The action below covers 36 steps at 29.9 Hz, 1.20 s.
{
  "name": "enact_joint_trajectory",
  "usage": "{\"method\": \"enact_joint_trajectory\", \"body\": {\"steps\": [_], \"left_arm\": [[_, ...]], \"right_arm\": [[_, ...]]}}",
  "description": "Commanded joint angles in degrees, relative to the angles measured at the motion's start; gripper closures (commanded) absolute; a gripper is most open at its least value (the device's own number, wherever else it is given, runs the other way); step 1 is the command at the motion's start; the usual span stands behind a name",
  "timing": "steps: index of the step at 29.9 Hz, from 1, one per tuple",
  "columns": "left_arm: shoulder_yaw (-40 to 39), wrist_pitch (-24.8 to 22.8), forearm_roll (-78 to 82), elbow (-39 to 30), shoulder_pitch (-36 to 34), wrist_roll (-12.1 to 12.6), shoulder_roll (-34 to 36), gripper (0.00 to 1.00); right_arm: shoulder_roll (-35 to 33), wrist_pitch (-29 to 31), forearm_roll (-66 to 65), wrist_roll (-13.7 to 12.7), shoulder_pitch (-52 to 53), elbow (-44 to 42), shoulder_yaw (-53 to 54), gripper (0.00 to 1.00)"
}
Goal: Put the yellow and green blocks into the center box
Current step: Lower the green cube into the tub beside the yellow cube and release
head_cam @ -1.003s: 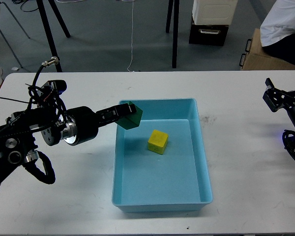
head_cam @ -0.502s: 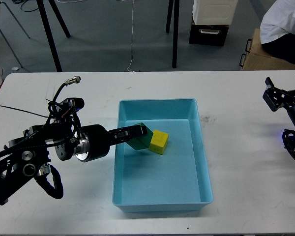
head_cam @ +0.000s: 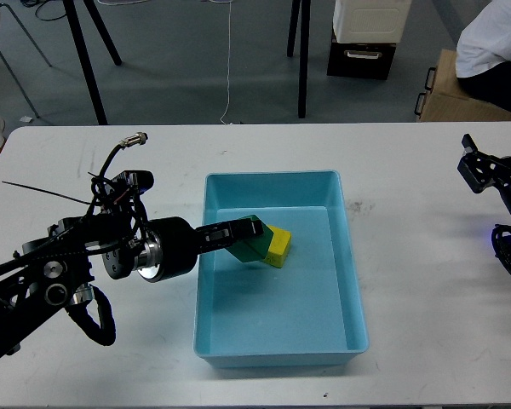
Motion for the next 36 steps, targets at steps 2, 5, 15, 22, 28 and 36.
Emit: {"method": "enact_joint_trajectory", "body": {"steps": [2,5,15,22,28,36], "left_arm": [[0.01,0.00,0.43,-0.07,-0.40,0.00,0.37,0.00],[0.10,0.00,0.69,0.01,-0.49,0.00,0.28,0.00],[0.10,0.00,0.34,0.01,-0.05,0.00,0.28,0.00],[0.28,0.00,0.43,-0.34,-0.31,0.00,0.46,0.10],[0.19,0.00,2.89,-0.60,-0.58,0.00,0.46,0.42],[0.19,0.00,4.83,-0.60,-0.75,0.00,0.37,0.59]], "right_arm": [[-0.02,0.00,0.00,0.00,-0.09,-0.01,0.04,0.01],[-0.02,0.00,0.00,0.00,0.00,-0.01,0.12,0.01],[-0.02,0.00,0.00,0.00,0.00,-0.01,0.12,0.01],[-0.02,0.00,0.00,0.00,0.00,0.07,0.04,0.01],[-0.02,0.00,0.00,0.00,0.00,0.16,-0.05,0.01],[-0.02,0.00,0.00,0.00,0.18,0.16,-0.05,0.01]]}}
